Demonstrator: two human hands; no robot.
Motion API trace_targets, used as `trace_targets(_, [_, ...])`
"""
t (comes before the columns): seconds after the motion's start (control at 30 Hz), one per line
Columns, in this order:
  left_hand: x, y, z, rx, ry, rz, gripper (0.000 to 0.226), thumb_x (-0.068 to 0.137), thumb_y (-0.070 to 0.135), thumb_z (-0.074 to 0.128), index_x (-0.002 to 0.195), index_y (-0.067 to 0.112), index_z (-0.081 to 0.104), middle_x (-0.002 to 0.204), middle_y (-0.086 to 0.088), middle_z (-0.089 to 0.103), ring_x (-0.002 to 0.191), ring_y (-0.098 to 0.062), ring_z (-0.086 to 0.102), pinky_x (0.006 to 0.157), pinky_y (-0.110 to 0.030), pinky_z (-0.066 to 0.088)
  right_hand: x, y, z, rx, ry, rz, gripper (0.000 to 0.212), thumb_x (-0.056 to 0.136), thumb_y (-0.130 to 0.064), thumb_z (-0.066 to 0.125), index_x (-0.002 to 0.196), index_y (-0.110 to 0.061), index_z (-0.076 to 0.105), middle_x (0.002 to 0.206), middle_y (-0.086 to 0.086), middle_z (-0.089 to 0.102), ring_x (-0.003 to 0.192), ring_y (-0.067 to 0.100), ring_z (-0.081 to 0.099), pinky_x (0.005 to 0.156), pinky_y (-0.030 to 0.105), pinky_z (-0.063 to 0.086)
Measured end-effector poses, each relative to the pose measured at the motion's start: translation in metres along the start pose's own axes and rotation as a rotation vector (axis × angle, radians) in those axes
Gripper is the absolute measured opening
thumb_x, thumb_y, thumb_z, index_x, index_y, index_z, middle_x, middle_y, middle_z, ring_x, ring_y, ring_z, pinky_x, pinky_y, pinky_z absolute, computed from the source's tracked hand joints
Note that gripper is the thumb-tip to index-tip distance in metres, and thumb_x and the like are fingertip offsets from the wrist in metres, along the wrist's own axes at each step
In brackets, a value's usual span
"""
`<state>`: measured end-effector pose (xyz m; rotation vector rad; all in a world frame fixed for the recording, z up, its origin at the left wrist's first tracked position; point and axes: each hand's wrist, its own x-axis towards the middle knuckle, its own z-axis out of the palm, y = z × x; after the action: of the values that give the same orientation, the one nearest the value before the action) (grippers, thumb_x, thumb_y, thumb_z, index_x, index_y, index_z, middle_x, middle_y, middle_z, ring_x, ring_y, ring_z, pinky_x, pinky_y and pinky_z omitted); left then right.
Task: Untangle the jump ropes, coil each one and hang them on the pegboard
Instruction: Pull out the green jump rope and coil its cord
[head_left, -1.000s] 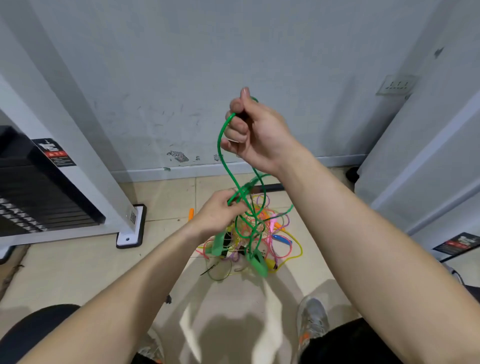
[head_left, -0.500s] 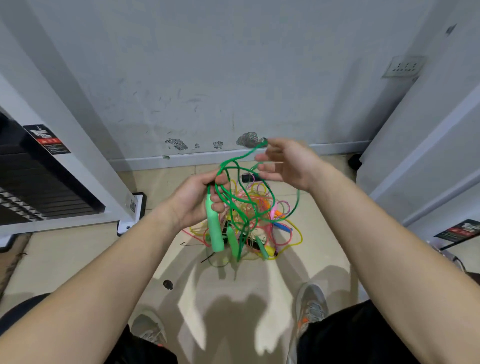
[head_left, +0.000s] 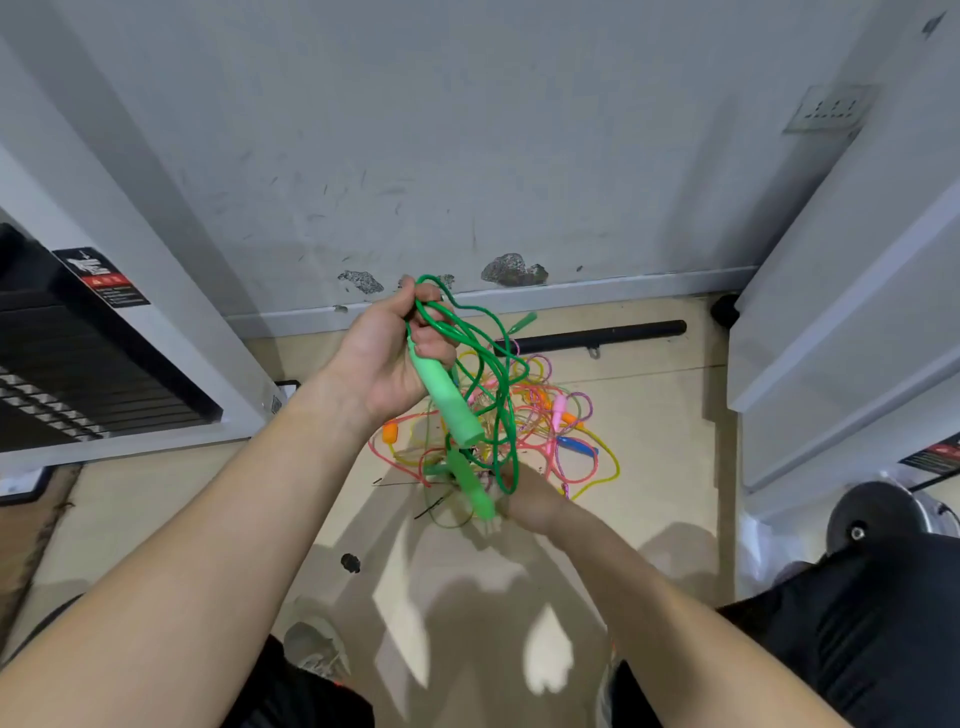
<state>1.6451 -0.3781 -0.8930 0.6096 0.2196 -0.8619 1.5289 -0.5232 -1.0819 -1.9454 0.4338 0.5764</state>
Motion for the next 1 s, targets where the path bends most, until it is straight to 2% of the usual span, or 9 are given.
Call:
trace_targets(0.07, [0.0,0.002,-0.001,-0.055,0.031,0.027,0.046,0.104,0.044,0.039,0.068,0.018,0.049,0.063,0.005,0.039,0.041,-0.005,0.037,0.035,-0.012,0.03,-0.009,-0.007,0.012,0.104,-0.153,0.003,0.045,0.072,-0.013,0.062,0.11,-0.036,0.063,0.112,0.0,0.061,0.101,0.014,0.058,0.086,0.021,0.053])
trace_targets(0.17, [0.001,0.008,-0.005,-0.114,0.058,0.061,0.046,0.105,0.043,0.037,0.069,0.017,0.049,0.067,0.006,0.035,0.042,-0.006,0.04,0.033,-0.014,0.031,-0.018,-0.015,0.021,0.511,-0.329,-0.012,0.06,0.069,-0.012,0.057,0.127,-0.025,0.065,0.133,0.003,0.058,0.119,0.017,0.057,0.102,0.034,0.047])
trace_targets(0.27, [0.002,0.012,-0.012,-0.142,0.075,0.08,0.052,0.105,0.045,0.037,0.064,0.016,0.051,0.062,0.004,0.037,0.04,-0.006,0.036,0.032,-0.016,0.032,-0.025,-0.03,0.02,0.741,-0.488,-0.053,0.058,0.077,-0.019,0.046,0.134,-0.019,0.058,0.123,0.004,0.065,0.116,0.021,0.059,0.1,0.042,0.037])
trace_targets(0.37, [0.004,0.015,-0.019,-0.09,0.146,0.121,0.047,0.105,0.044,0.038,0.071,0.015,0.053,0.061,0.004,0.038,0.039,-0.006,0.034,0.032,-0.015,0.031,-0.029,-0.045,0.022,0.847,-0.489,-0.064,0.036,0.089,-0.035,0.055,0.119,-0.017,0.066,0.089,0.005,0.062,0.086,0.02,0.06,0.088,0.038,0.042])
trace_targets(0.43, [0.006,0.016,-0.025,0.117,0.232,0.145,0.038,0.106,0.039,0.038,0.084,0.013,0.055,0.065,0.002,0.048,0.04,-0.005,0.037,0.032,-0.014,0.03,-0.034,-0.055,0.02,0.843,-0.371,-0.027,0.036,0.099,-0.044,0.054,0.109,-0.012,0.067,0.07,0.0,0.047,0.062,0.016,0.047,0.074,0.032,0.047])
trace_targets(0.57, [0.011,0.014,-0.046,0.818,0.536,0.191,0.011,0.105,0.015,0.046,0.103,0.004,0.048,0.087,-0.017,0.061,0.039,-0.011,0.059,0.032,-0.013,0.029,-0.047,-0.071,-0.001,0.735,-0.195,0.134,0.042,0.102,-0.051,0.046,0.097,-0.014,0.065,0.06,-0.006,0.037,0.045,0.009,0.033,0.055,0.025,0.05])
trace_targets(0.73, [0.01,0.018,-0.076,1.284,0.639,0.05,0.03,0.102,0.017,0.052,0.104,-0.012,0.056,0.08,-0.025,0.069,0.043,-0.021,0.06,0.036,-0.017,0.031,-0.058,-0.073,-0.044,0.8,-0.12,0.211,0.039,0.104,-0.048,0.043,0.089,-0.015,0.058,0.06,-0.005,0.04,0.042,0.01,0.037,0.048,0.022,0.046])
trace_targets(0.87, [-0.001,0.0,-0.05,0.977,0.516,-0.071,0.036,0.105,0.02,0.043,0.092,-0.008,0.061,0.069,-0.023,0.071,0.035,-0.016,0.057,0.03,-0.017,0.038,-0.068,-0.082,-0.069,0.849,-0.116,0.037,0.035,0.107,-0.036,0.041,0.094,-0.012,0.064,0.069,0.002,0.055,0.057,0.017,0.053,0.061,0.032,0.053])
trace_targets(1.0, [-0.007,-0.017,-0.027,0.744,0.386,-0.103,0.039,0.107,0.021,0.035,0.102,-0.006,0.062,0.085,-0.023,0.073,0.071,-0.029,0.073,0.054,-0.027,0.06,-0.08,-0.103,-0.079,0.715,-0.121,-0.126,0.02,0.106,-0.023,0.045,0.109,-0.01,0.059,0.076,0.009,0.069,0.066,0.02,0.064,0.074,0.04,0.054])
